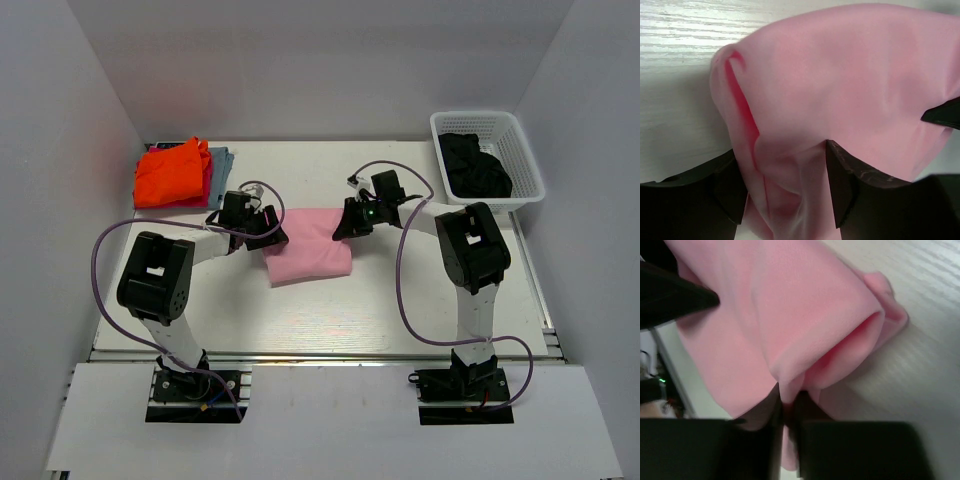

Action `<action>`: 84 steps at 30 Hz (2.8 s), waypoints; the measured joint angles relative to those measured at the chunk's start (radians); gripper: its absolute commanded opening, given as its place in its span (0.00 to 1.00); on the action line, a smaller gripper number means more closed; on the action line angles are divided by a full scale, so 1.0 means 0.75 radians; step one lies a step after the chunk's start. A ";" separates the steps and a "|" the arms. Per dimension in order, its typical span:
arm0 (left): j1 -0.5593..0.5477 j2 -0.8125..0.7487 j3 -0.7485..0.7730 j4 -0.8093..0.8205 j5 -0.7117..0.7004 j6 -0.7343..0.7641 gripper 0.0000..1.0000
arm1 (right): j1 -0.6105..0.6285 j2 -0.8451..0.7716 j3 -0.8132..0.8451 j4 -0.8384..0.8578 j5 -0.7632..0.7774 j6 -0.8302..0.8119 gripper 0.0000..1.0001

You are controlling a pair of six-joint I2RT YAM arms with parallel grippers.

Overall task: Fold and stack the t-shirts
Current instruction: Smooth out wrinkles on the folded tshirt, then put the neatly folded tshirt into the corner of the board with the left arm

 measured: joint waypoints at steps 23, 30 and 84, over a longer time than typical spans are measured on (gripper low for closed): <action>0.026 0.055 -0.094 0.201 0.180 0.000 0.13 | -0.049 0.145 -0.078 0.329 -0.344 0.223 0.90; 0.025 0.071 -0.070 0.190 0.198 0.013 0.00 | -0.048 -0.046 -0.077 0.270 -0.366 0.167 0.90; 0.018 -0.044 -0.064 0.270 0.165 0.181 0.00 | 0.019 0.012 0.027 0.165 0.092 0.123 0.88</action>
